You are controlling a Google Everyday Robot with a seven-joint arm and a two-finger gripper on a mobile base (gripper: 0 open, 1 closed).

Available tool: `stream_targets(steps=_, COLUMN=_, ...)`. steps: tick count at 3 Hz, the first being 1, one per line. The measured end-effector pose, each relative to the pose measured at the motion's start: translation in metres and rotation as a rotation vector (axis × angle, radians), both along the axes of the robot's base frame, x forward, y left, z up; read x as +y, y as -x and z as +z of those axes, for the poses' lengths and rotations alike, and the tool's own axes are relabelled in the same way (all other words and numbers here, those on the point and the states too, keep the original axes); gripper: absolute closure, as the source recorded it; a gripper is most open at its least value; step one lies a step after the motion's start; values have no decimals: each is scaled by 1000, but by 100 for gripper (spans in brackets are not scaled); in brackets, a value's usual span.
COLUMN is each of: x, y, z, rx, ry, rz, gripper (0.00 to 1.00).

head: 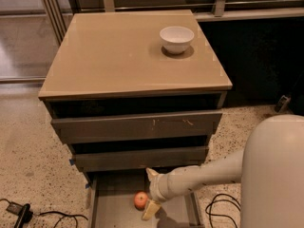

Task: Pick apple from bottom drawer and place on counter

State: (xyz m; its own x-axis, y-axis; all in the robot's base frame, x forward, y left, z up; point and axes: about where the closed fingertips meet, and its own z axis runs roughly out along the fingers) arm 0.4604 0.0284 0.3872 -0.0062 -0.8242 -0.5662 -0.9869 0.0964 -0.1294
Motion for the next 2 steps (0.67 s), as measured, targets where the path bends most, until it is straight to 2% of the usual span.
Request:
stream_targets(steps=1, x=15, y=-4, z=-21, rx=-45, ry=-94, rz=68, gripper=0)
stream_targets(steps=2, x=13, y=-22, z=-32, rx=-46, ry=-288, rz=59, gripper=0)
